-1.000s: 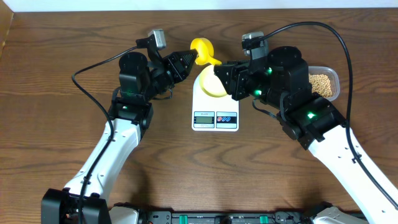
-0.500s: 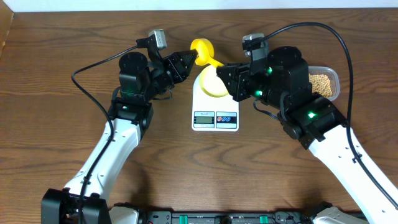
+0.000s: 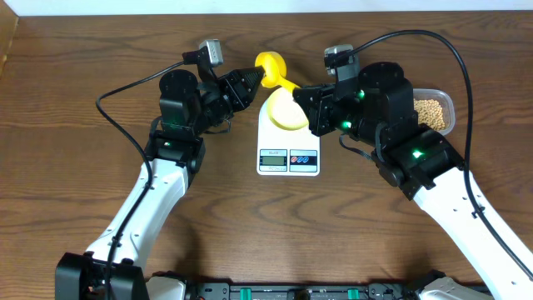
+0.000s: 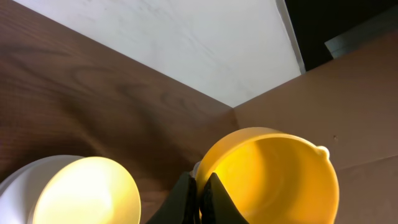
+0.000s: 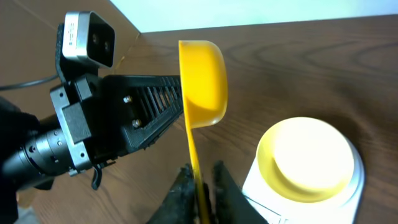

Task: Scoop item into bowl and weigh 50g on scale

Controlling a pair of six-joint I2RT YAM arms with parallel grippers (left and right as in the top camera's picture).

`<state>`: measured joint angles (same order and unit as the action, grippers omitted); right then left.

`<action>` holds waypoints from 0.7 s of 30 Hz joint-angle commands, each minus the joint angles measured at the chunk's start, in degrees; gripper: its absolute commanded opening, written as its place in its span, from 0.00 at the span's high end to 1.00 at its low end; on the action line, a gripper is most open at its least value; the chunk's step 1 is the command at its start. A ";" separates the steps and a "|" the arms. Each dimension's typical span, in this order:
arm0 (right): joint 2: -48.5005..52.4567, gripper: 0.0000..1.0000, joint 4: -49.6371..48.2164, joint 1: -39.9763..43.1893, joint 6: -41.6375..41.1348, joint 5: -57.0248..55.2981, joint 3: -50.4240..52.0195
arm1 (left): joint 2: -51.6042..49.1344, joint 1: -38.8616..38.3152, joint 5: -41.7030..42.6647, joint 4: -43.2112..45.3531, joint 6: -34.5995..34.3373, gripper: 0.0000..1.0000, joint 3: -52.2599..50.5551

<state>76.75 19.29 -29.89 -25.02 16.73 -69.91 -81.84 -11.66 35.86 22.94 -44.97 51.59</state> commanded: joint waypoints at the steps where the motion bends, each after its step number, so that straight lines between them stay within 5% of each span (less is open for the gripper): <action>1: -1.20 0.98 -0.17 0.24 0.37 0.13 -0.59 | 0.63 0.09 0.63 0.24 0.13 0.92 1.14; 4: -1.20 0.99 -0.24 0.24 0.22 0.11 -0.59 | 0.63 0.09 0.79 0.24 0.13 0.92 1.14; 5: -1.22 0.99 -0.26 0.24 0.22 -0.07 -0.59 | 0.63 0.09 0.79 0.24 0.13 0.83 1.14; 7: -1.22 0.99 -0.39 0.24 0.22 -1.03 -0.59 | 0.63 0.09 0.83 0.24 0.13 0.47 1.14; 10: -1.22 0.99 -0.39 0.24 0.26 -4.24 -0.59 | 0.63 0.07 1.22 0.24 0.13 0.21 1.14; 21: -2.80 0.99 -0.61 4.61 1.64 -13.86 -0.59 | 0.63 0.09 1.20 0.17 0.55 0.09 1.14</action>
<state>76.09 18.63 -27.88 -24.97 6.63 -69.91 -81.84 -11.66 36.10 22.94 -45.15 51.59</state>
